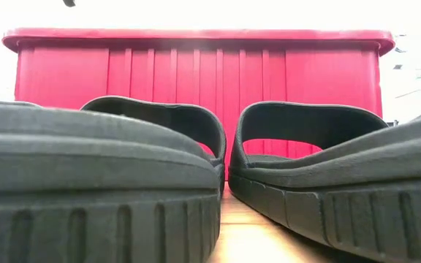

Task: Pick and place slides into bin
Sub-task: Put the black slide into the red bin

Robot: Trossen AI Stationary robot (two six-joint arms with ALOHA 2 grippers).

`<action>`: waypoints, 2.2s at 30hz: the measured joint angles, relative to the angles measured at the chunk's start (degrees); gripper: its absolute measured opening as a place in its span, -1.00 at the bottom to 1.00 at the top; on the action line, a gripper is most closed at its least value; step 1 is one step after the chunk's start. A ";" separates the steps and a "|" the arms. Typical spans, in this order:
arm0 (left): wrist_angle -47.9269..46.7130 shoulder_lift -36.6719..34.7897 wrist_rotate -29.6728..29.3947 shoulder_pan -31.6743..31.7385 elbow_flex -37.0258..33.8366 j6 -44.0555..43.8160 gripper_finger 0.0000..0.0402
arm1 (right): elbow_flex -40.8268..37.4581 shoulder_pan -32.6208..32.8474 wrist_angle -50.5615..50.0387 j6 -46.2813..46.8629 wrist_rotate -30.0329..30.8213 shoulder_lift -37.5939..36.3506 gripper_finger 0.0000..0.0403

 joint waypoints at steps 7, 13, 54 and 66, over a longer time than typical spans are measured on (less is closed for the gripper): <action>0.00 0.01 -1.55 0.01 0.00 0.68 -0.11 | -0.01 1.13 -6.23 1.73 0.13 5.31 -0.16; 0.02 0.01 -1.55 0.01 0.00 0.70 -0.11 | -0.16 2.70 -6.15 4.07 2.51 9.02 -0.16; -0.44 0.01 -1.62 0.04 0.00 0.50 -0.11 | -20.78 10.31 -6.11 25.21 14.96 8.93 -0.16; -0.42 0.01 -1.62 0.04 0.00 0.52 -0.11 | -30.48 10.99 -6.05 28.52 13.72 8.93 -0.16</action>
